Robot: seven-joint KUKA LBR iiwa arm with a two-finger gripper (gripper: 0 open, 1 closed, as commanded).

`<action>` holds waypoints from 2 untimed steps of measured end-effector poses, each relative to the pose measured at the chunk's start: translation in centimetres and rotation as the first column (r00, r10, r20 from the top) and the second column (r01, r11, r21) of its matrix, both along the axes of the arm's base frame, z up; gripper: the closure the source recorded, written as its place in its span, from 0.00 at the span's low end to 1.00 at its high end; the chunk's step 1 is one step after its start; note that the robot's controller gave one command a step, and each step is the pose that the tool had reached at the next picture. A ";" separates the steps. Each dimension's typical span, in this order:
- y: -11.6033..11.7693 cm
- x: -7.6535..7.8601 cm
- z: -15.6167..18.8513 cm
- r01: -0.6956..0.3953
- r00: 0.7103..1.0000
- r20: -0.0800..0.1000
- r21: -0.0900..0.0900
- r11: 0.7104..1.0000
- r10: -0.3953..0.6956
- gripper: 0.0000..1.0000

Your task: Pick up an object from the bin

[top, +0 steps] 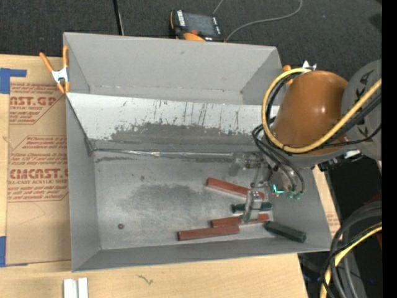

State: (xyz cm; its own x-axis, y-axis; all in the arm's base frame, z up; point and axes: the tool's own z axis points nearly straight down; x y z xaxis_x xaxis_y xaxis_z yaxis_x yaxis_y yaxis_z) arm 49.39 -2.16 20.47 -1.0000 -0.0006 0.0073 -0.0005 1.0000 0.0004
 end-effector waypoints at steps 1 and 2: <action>-3.7 5.6 -13.9 0.110 0.994 0.005 0.000 0.994 -0.110 0.00; -3.6 5.6 -13.9 0.109 0.994 0.009 0.000 0.994 -0.109 0.00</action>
Offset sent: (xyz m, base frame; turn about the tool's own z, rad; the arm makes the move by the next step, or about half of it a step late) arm 0.0561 -0.0372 -0.1347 0.1098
